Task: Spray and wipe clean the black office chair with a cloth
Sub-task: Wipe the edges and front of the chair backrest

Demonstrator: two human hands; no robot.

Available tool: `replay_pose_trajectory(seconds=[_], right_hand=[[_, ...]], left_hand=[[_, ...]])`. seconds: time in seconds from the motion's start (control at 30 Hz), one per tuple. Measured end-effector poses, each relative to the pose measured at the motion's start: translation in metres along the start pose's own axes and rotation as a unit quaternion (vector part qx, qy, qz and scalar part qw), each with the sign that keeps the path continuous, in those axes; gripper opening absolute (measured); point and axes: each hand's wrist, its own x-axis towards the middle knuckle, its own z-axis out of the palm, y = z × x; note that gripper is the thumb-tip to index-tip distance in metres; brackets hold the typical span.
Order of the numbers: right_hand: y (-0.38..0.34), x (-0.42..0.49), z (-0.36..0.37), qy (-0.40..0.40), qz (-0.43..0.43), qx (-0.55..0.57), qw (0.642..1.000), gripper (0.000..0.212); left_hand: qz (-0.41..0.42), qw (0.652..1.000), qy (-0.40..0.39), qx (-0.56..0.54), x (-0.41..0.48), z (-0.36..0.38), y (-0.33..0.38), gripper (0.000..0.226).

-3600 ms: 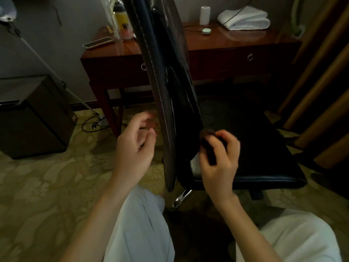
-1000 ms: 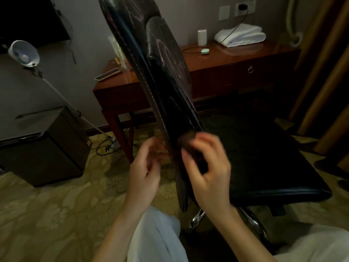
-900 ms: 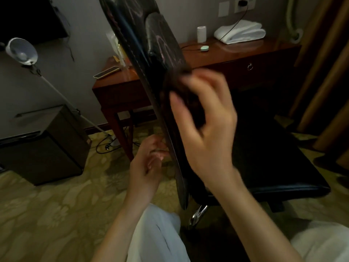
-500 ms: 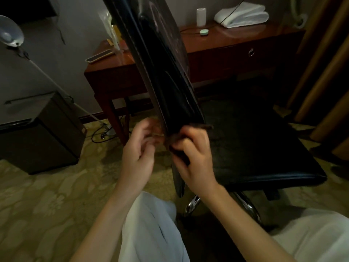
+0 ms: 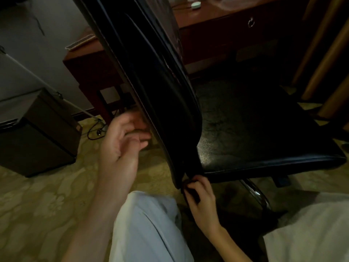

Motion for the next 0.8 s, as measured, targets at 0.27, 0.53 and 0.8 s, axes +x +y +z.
replay_pose_trajectory(seconds=[0.27,0.53,0.8], right_hand=[[-0.098,0.075,-0.030,0.131,-0.031,0.147,0.980,0.018],[-0.017,0.000,0.042,0.074,0.135,0.161,0.975,0.010],[0.021,-0.023,0.044,-0.006,0.321,0.122,0.939,0.013]], left_hand=[[-0.098,0.991,-0.033,0.089,-0.020,0.023,-0.061,0.045],[-0.090,0.990,-0.069,0.082,-0.013,0.025,-0.070,0.040],[-0.092,0.995,-0.032,0.035,-0.017,0.024,-0.084,0.045]])
